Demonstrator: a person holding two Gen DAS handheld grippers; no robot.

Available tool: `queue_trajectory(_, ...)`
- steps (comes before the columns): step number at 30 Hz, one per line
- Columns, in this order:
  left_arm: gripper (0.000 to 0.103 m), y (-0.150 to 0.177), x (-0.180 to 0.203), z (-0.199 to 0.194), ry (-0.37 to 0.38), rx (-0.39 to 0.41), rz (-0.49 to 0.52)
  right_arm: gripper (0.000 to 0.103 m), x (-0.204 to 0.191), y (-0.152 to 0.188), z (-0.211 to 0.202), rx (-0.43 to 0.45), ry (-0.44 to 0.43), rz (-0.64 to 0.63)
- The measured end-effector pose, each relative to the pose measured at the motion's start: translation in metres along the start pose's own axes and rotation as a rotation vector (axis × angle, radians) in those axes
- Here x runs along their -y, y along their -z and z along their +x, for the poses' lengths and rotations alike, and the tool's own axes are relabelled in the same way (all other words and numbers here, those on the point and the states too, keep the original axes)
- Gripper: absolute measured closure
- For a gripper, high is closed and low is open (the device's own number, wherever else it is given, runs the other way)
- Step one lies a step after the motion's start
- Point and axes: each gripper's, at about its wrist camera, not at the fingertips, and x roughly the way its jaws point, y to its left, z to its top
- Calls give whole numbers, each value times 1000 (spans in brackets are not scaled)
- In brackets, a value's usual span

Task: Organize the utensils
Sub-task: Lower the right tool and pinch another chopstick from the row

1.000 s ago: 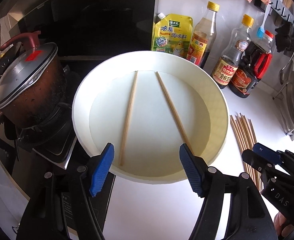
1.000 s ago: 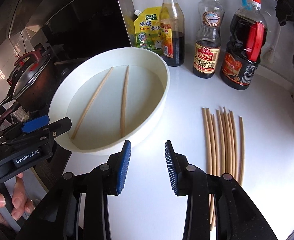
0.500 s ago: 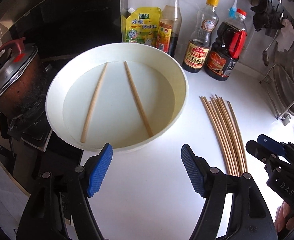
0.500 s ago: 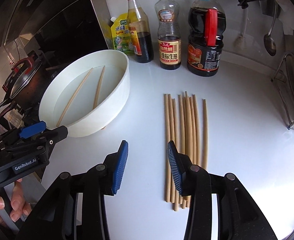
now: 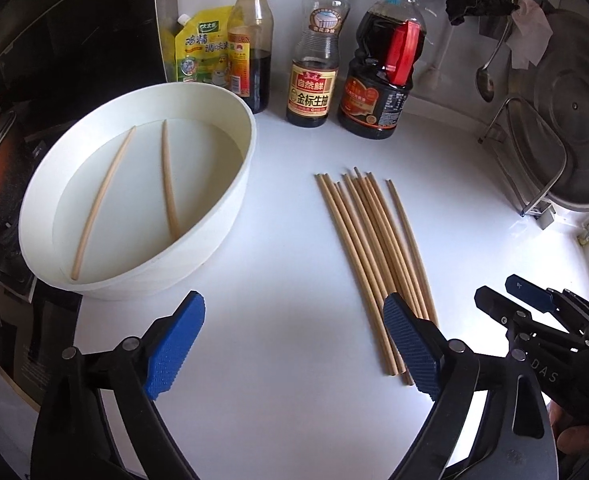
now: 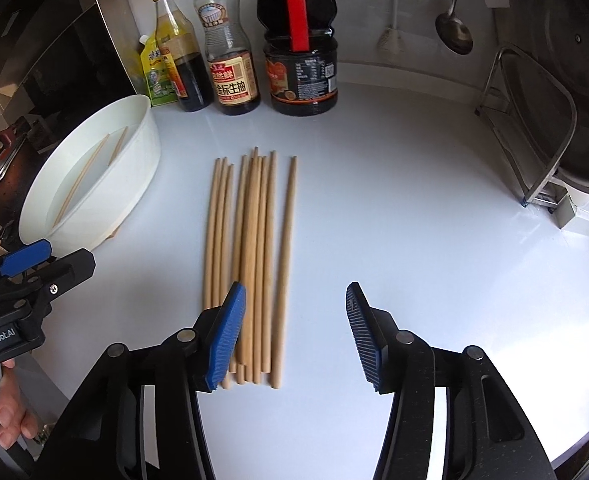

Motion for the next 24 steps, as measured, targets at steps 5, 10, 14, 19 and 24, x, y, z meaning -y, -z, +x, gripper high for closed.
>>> queue_trajectory(5,12,4,14,18,0,-14,-7,52,14,5,15,-12,14,0)
queue_trajectory(10,12,9,21,39,-21,-27,12,47,19,6,36,-14,9,7)
queue_trajectory(14,12,10,19,51,-36,-36,6,47,16,6,51,-20,1,-3)
queue_trajectory(19,12,12,16,59,-57,-28,-12,47,11,6,63,-23,-11,-17)
queue_trajectory(24,12,11,13,67,-63,-32,-34,47,9,7,70,-14,11,-39)
